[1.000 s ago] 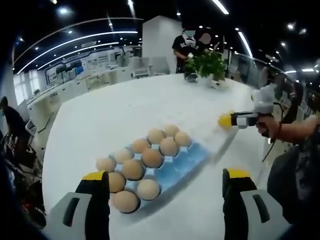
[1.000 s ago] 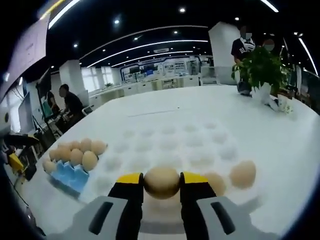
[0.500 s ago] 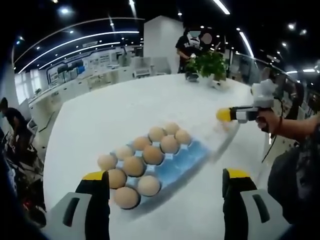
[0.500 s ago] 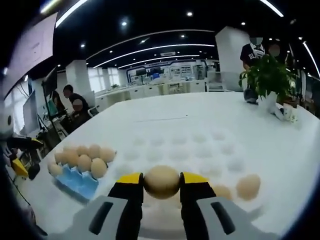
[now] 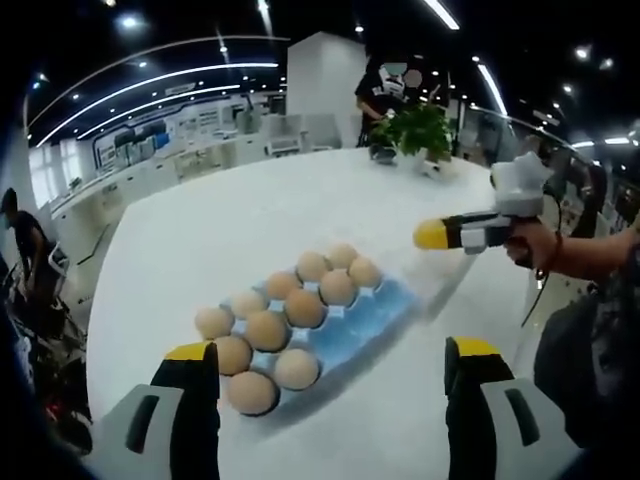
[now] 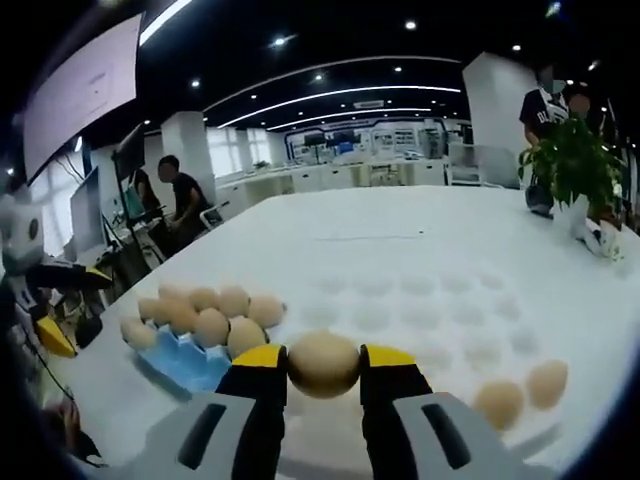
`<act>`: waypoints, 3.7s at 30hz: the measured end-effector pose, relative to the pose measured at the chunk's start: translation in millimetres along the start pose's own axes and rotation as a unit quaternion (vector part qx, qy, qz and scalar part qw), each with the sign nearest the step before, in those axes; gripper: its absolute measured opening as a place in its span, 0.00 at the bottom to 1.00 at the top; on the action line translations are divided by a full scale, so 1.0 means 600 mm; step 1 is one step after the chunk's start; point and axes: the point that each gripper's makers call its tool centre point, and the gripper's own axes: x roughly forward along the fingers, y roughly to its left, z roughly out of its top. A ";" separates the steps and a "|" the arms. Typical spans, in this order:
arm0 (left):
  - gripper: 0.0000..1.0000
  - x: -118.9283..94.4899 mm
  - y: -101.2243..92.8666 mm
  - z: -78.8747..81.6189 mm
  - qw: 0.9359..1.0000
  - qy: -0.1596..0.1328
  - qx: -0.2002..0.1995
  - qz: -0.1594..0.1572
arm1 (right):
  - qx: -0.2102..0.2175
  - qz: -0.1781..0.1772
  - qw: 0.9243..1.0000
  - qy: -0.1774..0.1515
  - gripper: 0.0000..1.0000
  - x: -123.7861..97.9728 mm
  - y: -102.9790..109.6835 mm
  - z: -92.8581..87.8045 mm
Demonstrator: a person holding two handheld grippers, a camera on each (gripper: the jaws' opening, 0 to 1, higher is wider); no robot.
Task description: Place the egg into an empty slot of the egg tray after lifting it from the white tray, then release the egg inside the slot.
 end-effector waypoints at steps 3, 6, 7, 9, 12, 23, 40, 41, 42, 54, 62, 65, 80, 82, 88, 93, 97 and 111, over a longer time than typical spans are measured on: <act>0.95 0.000 0.001 -0.001 1.000 0.001 0.000 0.001 | -0.005 0.015 1.000 0.002 0.29 0.007 0.020 0.002; 0.95 0.000 0.001 -0.001 1.000 0.000 0.000 0.000 | -0.011 0.024 1.000 0.005 0.29 0.012 0.031 0.002; 0.95 -0.001 0.001 -0.001 1.000 0.001 0.000 0.000 | -0.011 0.028 1.000 0.004 0.29 0.014 0.037 0.003; 0.95 -0.001 0.001 -0.001 1.000 0.001 0.001 0.001 | -0.013 0.035 0.999 0.007 0.29 0.017 0.044 0.002; 0.95 -0.001 0.002 -0.002 1.000 0.001 0.000 0.001 | -0.015 0.043 0.999 0.009 0.29 0.020 0.054 0.001; 0.95 -0.004 0.007 -0.008 1.000 0.003 -0.001 0.002 | -0.027 0.090 0.995 0.026 0.29 0.038 0.119 -0.006; 0.95 -0.016 0.021 -0.016 1.000 -0.001 -0.007 0.008 | -0.060 0.160 0.984 0.048 0.29 0.063 0.226 -0.017; 0.95 -0.017 0.025 -0.017 1.000 -0.001 -0.007 0.010 | -0.061 0.164 0.983 0.050 0.29 0.064 0.232 -0.018; 0.95 -0.018 0.026 -0.018 1.000 0.000 -0.007 0.011 | -0.063 0.167 0.983 0.051 0.29 0.065 0.237 -0.019; 0.95 -0.023 0.030 -0.021 1.000 -0.002 -0.012 0.012 | -0.083 0.196 0.975 0.067 0.29 0.078 0.282 -0.037; 0.95 -0.029 0.029 -0.022 1.000 -0.005 -0.015 0.014 | -0.110 0.206 0.969 0.077 0.29 0.083 0.297 -0.058; 0.95 -0.032 0.029 -0.022 1.000 -0.010 -0.020 0.015 | -0.118 0.209 0.968 0.073 0.29 0.085 0.298 -0.060; 0.95 -0.035 0.023 -0.020 1.000 -0.014 -0.019 0.016 | -0.188 0.228 0.953 0.074 0.29 0.090 0.303 -0.063; 0.95 -0.036 0.023 -0.019 1.000 -0.015 -0.019 0.017 | -0.198 0.227 0.951 0.075 0.28 0.089 0.306 -0.065; 0.95 -0.036 0.024 -0.020 1.000 -0.015 -0.020 0.018 | -0.208 0.231 0.947 0.078 0.26 0.087 0.308 -0.068; 0.95 -0.034 0.023 -0.018 1.000 -0.014 -0.016 0.018 | -0.210 0.232 0.947 0.079 0.26 0.086 0.308 -0.069; 0.95 -0.033 0.022 -0.017 1.000 -0.015 -0.017 0.017 | -0.210 0.233 0.946 0.079 0.26 0.085 0.309 -0.070; 0.95 -0.029 0.021 -0.015 1.000 -0.011 -0.012 0.016 | -0.166 0.228 0.957 0.069 0.29 0.088 0.306 -0.052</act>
